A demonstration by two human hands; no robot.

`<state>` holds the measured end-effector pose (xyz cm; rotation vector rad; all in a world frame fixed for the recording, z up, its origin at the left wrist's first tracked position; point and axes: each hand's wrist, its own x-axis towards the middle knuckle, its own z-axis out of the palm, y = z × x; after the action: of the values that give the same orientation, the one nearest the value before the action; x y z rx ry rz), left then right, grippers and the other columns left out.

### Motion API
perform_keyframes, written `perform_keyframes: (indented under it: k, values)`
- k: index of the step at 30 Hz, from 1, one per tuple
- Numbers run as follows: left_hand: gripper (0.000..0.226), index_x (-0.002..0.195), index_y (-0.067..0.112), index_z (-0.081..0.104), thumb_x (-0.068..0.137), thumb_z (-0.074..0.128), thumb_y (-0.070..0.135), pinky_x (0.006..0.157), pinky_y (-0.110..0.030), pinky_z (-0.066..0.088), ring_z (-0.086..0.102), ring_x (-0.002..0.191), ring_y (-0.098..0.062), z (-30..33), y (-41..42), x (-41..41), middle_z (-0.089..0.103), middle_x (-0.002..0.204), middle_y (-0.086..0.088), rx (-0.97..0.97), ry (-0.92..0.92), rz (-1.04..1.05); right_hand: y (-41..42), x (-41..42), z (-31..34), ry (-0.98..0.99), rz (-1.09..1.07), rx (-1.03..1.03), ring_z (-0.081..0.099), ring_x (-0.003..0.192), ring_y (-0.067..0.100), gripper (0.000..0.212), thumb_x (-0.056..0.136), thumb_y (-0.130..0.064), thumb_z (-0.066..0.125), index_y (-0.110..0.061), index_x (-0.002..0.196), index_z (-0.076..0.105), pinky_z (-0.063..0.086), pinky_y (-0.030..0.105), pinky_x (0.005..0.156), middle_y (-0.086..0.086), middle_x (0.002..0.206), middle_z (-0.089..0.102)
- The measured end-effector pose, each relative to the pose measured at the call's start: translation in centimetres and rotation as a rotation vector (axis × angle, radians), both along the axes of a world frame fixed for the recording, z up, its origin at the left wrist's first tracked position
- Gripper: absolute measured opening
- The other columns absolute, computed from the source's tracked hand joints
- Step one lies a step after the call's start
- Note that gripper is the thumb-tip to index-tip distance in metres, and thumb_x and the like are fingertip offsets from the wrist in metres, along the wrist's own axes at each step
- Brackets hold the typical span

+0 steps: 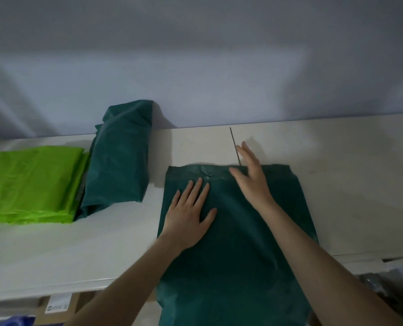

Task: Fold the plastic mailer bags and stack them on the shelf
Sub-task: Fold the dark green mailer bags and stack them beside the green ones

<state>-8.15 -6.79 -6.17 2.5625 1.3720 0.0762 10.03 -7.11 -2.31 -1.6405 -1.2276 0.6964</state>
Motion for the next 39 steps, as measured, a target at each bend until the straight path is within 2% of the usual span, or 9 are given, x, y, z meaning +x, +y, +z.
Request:
perform_keyframes:
  k: [2, 6, 11, 15, 23, 26, 32, 35, 39]
  values:
    - [0.073, 0.148, 0.032, -0.012, 0.084, -0.001, 0.067, 0.114, -0.030, -0.014, -0.019, 0.142, -0.006, -0.1, 0.3, 0.0, -0.016, 0.156, 0.011, 0.022, 0.008, -0.013, -1.6, 0.8, 0.2, -0.244, -0.042, 0.053, 0.024, 0.136, 0.002, 0.044, 0.091, -0.007, 0.051, -0.018, 0.133, 0.050, 0.019, 0.005, 0.104, -0.007, 0.150, 0.031]
    - [0.070, 0.148, 0.032, -0.011, 0.088, 0.005, 0.066, 0.115, -0.031, -0.012, -0.017, 0.143, -0.008, -0.1, 1.1, 0.1, -0.015, 0.156, 0.011, 0.010, 0.015, -0.004, -6.3, 2.0, -1.1, -0.743, -0.045, -0.067, 0.026, 0.138, 0.023, 0.044, 0.094, -0.027, 0.050, -0.014, 0.136, 0.047, 0.027, 0.039, 0.112, 0.006, 0.152, 0.028]
    - [0.066, 0.149, 0.031, -0.008, 0.095, 0.017, 0.059, 0.118, -0.033, -0.008, -0.014, 0.144, -0.009, 0.1, 3.5, 0.5, -0.013, 0.157, 0.010, 0.001, 0.024, -0.005, -9.2, 3.0, -2.7, -0.819, 0.126, -0.340, -0.007, 0.146, 0.013, 0.075, 0.087, -0.065, 0.004, -0.025, 0.151, 0.006, -0.005, 0.035, 0.117, -0.003, 0.158, -0.007]
    - [0.065, 0.150, 0.031, -0.005, 0.095, 0.019, 0.058, 0.118, -0.033, -0.005, -0.010, 0.145, -0.009, 0.2, 5.9, 0.9, -0.010, 0.158, 0.010, 0.010, 0.023, -0.026, -7.4, 3.4, -3.6, -0.928, 0.131, -0.381, -0.009, 0.146, 0.013, 0.089, 0.074, -0.070, -0.018, -0.027, 0.150, 0.000, -0.007, 0.037, 0.116, -0.003, 0.159, -0.006]
    - [0.067, 0.149, 0.032, -0.007, 0.094, 0.018, 0.061, 0.118, -0.033, -0.007, -0.012, 0.145, -0.013, 0.7, 10.3, 2.1, -0.012, 0.158, 0.000, -0.012, -0.004, 0.049, -2.0, 4.8, -3.6, -0.951, 0.129, -0.378, -0.005, 0.146, 0.013, 0.069, 0.089, -0.061, 0.003, -0.028, 0.150, 0.005, -0.005, 0.038, 0.117, -0.002, 0.159, -0.002]
    - [0.066, 0.151, 0.026, -0.001, 0.095, 0.014, 0.059, 0.118, -0.036, -0.005, -0.010, 0.146, -0.020, 1.0, 11.7, 2.2, -0.009, 0.158, -0.006, 0.034, 0.038, 0.162, -0.6, 5.2, -3.4, -0.960, 0.122, -0.416, -0.008, 0.146, 0.013, 0.061, 0.097, -0.056, 0.010, -0.028, 0.150, 0.001, -0.005, 0.040, 0.118, -0.002, 0.159, -0.006]
    - [0.061, 0.147, 0.006, 0.013, 0.100, 0.026, 0.042, 0.116, -0.047, 0.011, 0.008, 0.142, -0.041, 1.4, 11.9, 2.5, 0.007, 0.153, -0.026, -0.060, -0.152, 0.431, 2.4, 6.6, -2.6, -0.962, 0.114, -0.536, -0.012, 0.145, 0.013, 0.065, 0.094, -0.059, 0.007, -0.028, 0.150, -0.007, -0.006, 0.048, 0.117, -0.003, 0.158, -0.014]
    - [0.048, 0.139, 0.003, 0.027, 0.098, 0.038, 0.025, 0.107, -0.045, 0.025, 0.030, 0.129, -0.038, 2.2, 12.7, 2.4, 0.035, 0.140, -0.024, -0.040, -0.230, 0.432, 3.4, 7.1, -1.8, -0.806, 0.122, -0.487, -0.010, 0.146, 0.017, 0.070, 0.094, -0.060, 0.021, -0.026, 0.151, -0.003, -0.001, 0.047, 0.118, -0.003, 0.158, -0.014]
    - [0.051, 0.140, 0.009, 0.031, 0.092, 0.047, 0.015, 0.102, -0.043, 0.036, 0.040, 0.123, -0.032, 3.1, 13.8, 2.4, 0.043, 0.135, -0.017, -0.094, -0.337, 0.376, 3.9, 7.9, -0.4, -0.438, -0.101, -0.259, 0.006, 0.144, 0.022, 0.062, 0.094, -0.041, 0.048, -0.018, 0.147, 0.027, 0.013, 0.038, 0.116, 0.000, 0.158, 0.010]
